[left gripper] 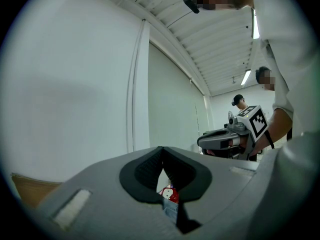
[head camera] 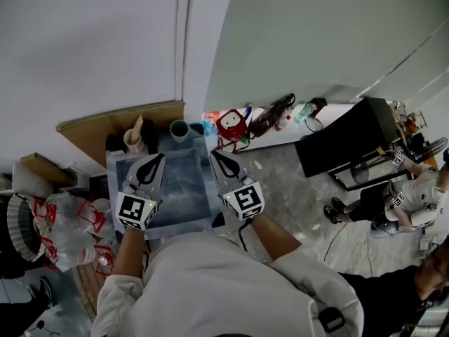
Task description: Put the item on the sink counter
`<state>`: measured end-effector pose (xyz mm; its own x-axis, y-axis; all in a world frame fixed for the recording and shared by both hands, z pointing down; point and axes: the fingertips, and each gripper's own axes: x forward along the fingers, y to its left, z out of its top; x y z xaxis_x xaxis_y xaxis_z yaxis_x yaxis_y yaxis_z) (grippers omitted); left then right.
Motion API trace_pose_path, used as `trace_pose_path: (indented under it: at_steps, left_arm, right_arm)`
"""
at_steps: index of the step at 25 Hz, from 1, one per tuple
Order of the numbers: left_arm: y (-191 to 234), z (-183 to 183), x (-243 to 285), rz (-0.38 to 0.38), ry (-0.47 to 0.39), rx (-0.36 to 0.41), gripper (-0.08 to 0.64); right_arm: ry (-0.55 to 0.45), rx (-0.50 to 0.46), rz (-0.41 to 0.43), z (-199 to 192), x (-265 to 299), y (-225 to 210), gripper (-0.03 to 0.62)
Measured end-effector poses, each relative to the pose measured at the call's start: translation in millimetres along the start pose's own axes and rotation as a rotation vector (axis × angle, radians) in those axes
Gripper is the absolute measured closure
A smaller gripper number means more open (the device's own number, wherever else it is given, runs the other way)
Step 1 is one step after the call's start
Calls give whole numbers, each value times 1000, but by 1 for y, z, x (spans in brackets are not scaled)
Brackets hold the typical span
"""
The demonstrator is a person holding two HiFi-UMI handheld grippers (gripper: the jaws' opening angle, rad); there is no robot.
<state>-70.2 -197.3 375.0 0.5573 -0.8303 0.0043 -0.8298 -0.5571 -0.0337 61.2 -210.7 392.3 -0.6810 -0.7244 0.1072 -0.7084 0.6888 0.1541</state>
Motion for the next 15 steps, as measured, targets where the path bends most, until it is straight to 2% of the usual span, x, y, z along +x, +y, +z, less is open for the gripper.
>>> trace_pose_path:
  at_steps: [15]
  left_arm:
    - [3, -2, 3, 6, 4, 3, 557]
  right_arm:
    - [-6, -1, 13, 0, 5, -2, 594]
